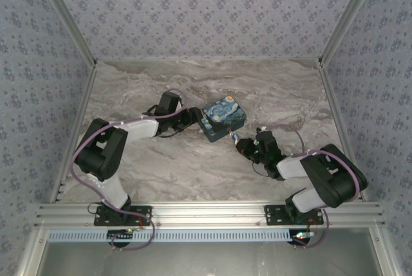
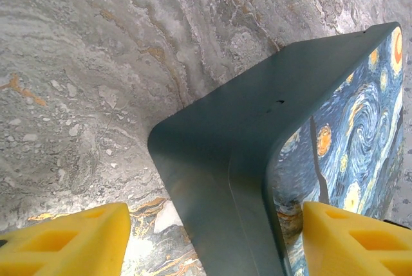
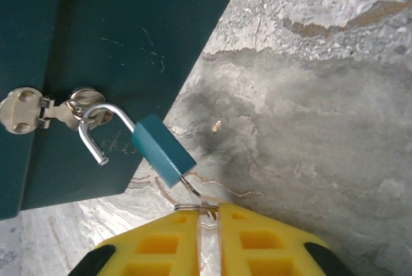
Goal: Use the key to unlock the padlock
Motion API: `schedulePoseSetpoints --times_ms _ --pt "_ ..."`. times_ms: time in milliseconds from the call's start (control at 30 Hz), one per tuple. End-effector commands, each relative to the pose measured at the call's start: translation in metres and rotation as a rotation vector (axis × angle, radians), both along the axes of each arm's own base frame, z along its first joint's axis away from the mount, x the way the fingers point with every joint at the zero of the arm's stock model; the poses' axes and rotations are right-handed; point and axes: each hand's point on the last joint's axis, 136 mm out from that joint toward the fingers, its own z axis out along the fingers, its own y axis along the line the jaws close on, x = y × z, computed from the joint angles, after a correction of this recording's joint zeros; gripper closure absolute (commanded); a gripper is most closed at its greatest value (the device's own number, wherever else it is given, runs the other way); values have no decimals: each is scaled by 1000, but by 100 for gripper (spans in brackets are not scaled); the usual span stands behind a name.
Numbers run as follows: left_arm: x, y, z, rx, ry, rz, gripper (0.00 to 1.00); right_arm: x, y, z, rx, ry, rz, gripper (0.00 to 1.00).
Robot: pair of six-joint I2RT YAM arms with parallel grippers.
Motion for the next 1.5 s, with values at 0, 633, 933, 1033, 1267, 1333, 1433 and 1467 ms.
schedulePoseSetpoints --times_ms 0,633,933,1033,1267,1333,1433,1467 --pt "-19 32 -37 134 109 48 32 -9 -14 -20 -46 84 -44 77" --pt "-24 38 -32 143 98 51 32 -5 -9 43 -103 -155 197 2" --pt "-28 40 -32 143 96 54 33 3 13 78 18 -306 348 0" --pt "-28 40 -31 142 95 54 33 8 18 79 20 -325 376 0" --pt "-28 40 -30 140 94 55 33 25 29 70 3 -321 442 0" --pt "-28 40 -30 139 93 56 33 29 32 67 -3 -322 456 0" --pt "-27 39 -30 135 95 57 33 34 35 60 -8 -308 472 2" --pt "-28 39 -30 134 96 56 34 35 36 57 -7 -302 478 3"
